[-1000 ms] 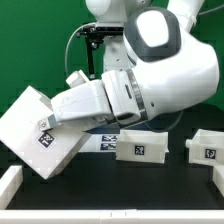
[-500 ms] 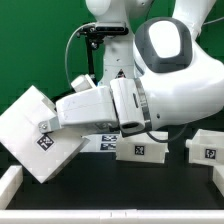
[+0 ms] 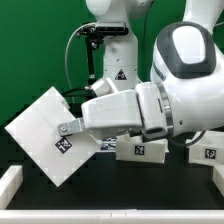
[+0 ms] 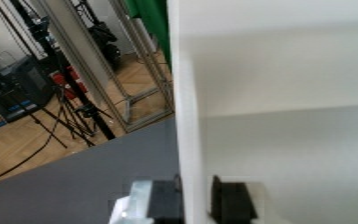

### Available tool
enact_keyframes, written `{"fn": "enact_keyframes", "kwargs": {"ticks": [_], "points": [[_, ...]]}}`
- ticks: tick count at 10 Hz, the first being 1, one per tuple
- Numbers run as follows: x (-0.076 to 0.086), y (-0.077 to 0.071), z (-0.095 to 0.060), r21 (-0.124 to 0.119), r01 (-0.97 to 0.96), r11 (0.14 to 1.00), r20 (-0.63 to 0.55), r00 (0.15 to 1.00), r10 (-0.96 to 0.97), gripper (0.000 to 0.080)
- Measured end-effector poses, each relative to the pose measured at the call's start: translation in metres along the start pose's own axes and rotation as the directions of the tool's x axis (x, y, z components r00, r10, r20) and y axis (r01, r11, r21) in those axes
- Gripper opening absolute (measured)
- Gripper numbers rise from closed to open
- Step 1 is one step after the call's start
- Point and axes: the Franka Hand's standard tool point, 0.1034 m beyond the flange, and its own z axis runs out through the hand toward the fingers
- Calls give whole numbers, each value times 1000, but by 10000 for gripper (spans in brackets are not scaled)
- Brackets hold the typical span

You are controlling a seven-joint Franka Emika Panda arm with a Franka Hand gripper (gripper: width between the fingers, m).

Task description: Assemble drawer

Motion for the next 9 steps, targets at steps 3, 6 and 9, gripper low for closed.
{"fn": "enact_keyframes", "kwargs": {"ticks": [3, 6, 9], "points": [[4, 0, -10, -28, 22, 999, 7, 1000, -22, 64], [3, 0, -8, -26, 22, 999, 11, 1000, -22, 167], [3, 0, -7, -24, 21, 999, 12, 1000, -21, 475]]}}
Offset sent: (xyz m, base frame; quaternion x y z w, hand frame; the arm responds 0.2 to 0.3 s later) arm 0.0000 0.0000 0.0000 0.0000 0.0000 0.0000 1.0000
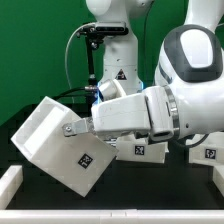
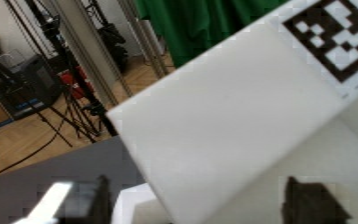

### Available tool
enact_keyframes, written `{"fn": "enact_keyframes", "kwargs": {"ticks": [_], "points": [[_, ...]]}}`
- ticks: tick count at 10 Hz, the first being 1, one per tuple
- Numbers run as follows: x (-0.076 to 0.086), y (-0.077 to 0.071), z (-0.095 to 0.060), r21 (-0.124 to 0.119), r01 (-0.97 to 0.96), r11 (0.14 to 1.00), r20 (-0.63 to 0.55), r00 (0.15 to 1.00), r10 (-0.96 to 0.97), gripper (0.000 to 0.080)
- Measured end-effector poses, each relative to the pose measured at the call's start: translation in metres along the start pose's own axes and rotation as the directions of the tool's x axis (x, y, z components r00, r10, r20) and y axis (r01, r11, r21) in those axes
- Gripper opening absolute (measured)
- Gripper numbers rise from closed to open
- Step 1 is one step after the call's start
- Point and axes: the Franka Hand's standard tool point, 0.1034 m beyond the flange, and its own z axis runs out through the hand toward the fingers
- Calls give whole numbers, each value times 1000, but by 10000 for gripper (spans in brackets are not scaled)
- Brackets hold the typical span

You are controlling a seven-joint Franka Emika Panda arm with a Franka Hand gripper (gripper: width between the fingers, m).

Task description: Assemble drawer

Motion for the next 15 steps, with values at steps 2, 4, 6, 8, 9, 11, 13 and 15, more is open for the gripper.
{"fn": "enact_keyframes", "kwargs": {"ticks": [2, 4, 6, 8, 9, 11, 13, 15], "points": [[0, 0, 0, 1, 0, 1000, 0, 1000, 0, 615], [0, 0, 1, 1, 0, 1000, 1, 1000, 0, 645], [0, 0, 1, 1, -1, 1000, 0, 1000, 1, 649], [6, -2, -8, -7, 2, 1000, -11, 1000, -2, 649], [12, -3, -18, -17, -4, 1000, -21, 1000, 4, 649], [23, -3, -30, -27, -5, 1000, -41, 999, 4, 649], [20, 0, -27, -24, -10, 1000, -39, 999, 9, 649], [18, 1, -25, -21, -16, 1000, -38, 999, 15, 649]]}}
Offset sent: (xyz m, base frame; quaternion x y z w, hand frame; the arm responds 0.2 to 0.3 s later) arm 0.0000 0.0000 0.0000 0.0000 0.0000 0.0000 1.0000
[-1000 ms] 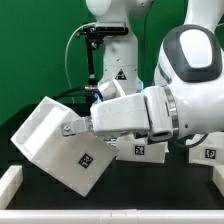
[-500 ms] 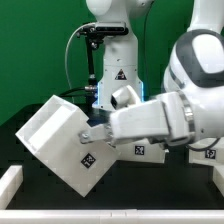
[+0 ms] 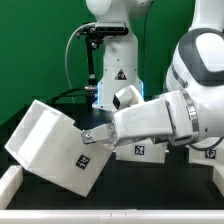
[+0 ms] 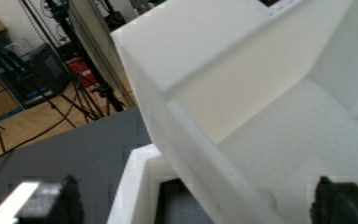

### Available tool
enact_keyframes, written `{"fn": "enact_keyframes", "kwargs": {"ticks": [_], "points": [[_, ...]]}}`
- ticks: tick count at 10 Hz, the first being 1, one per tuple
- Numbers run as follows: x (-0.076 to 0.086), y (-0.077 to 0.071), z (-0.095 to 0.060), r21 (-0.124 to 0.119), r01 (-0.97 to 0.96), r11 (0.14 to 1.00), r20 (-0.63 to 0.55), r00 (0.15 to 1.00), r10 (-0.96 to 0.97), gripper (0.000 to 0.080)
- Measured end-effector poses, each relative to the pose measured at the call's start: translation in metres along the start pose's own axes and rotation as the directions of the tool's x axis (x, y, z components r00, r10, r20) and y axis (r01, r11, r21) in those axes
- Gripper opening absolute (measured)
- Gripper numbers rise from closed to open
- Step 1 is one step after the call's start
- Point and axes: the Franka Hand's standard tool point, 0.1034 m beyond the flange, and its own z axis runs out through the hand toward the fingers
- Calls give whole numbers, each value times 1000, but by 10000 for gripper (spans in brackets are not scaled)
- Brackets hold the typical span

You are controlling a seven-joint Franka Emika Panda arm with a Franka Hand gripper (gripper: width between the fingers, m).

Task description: Assemble drawer

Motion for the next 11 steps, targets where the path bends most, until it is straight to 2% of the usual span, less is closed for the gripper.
{"fn": "enact_keyframes", "kwargs": {"ticks": [3, 7, 11], "points": [[6, -2, -1, -3, 3, 1000, -1, 1000, -3, 649], [24, 5, -14, -26, 2, 1000, -26, 1000, -2, 649], [22, 6, -13, -19, -2, 1000, -28, 1000, 2, 649]]}}
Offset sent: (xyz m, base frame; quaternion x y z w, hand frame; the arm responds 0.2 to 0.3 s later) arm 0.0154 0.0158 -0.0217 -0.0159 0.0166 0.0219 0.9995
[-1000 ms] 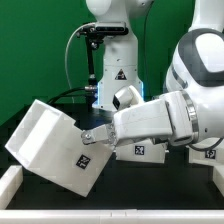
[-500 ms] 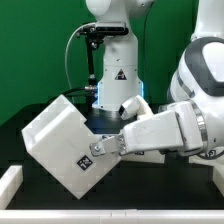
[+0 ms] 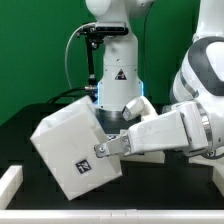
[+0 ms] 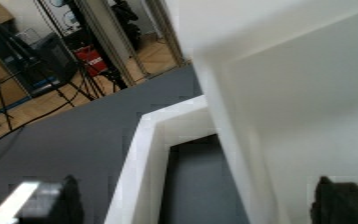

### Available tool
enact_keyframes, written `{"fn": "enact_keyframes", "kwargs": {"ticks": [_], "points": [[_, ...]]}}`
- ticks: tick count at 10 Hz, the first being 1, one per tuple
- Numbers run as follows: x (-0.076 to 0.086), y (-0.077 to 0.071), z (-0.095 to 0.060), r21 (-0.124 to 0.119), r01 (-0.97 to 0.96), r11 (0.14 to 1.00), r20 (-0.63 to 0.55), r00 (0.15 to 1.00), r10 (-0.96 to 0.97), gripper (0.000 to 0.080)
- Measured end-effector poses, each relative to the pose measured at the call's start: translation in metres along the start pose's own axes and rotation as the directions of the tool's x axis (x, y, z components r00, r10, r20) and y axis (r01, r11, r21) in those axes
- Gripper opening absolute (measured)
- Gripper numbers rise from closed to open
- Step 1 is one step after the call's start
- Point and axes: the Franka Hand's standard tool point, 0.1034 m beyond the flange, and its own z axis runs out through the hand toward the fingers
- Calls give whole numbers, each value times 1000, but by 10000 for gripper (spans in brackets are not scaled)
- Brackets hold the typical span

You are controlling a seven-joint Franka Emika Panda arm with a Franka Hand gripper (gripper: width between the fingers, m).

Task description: Assemble drawer

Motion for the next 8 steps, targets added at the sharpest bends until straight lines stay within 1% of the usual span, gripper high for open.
{"fn": "enact_keyframes", "kwargs": {"ticks": [3, 4, 6, 7, 8], "points": [[0, -1, 2, 3, 1, 1000, 4, 1000, -2, 649], [-3, 1, 2, 5, -1, 1000, 3, 1000, 1, 649], [-12, 7, 3, 17, -17, 1000, -3, 1000, 17, 649], [-12, 13, -2, 15, -30, 999, -14, 999, 30, 649], [-13, 23, -9, 9, -47, 999, -28, 998, 47, 649]]}}
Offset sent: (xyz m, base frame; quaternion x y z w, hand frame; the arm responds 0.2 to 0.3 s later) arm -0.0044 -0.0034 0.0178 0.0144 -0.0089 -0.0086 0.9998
